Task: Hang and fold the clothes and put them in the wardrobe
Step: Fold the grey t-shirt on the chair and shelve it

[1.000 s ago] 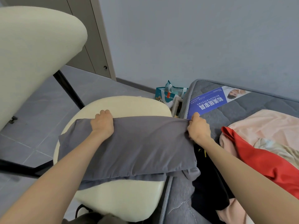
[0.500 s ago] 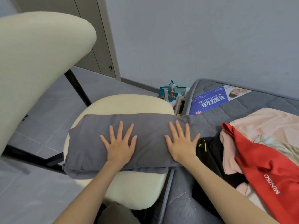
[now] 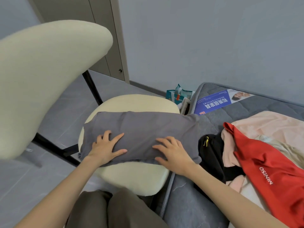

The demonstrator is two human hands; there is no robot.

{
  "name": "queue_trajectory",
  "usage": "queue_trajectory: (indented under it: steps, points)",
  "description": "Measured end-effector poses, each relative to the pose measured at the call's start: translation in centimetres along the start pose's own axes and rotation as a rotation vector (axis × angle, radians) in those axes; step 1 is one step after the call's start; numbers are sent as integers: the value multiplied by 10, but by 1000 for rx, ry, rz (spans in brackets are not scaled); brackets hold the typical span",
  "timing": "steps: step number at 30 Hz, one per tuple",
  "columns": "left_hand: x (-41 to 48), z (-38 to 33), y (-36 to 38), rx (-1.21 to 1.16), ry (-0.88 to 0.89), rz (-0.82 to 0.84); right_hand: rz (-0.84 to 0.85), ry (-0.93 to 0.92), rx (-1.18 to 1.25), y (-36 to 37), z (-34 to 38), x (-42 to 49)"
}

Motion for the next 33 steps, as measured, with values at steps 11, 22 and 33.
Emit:
queue_trajectory:
  steps: [11,22,33]
  points:
    - [-38,-2,0,-2,-91,14,42,-103,-268,8,35,17]
    - [-44,-19,7,-402,-174,102,-93,229,512,-16,1,84]
    - [-42,-46,9,-855,-322,224,-4,612,818,36,-1,53]
Point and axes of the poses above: each hand's wrist, its own x-axis towards the middle knuckle, its own y-axis out of the palm, z = x × y, the point moved 9 cm from there along x, towards the middle knuckle, and after that the axes turned 5 degrees about x, right-handed, at the moved point
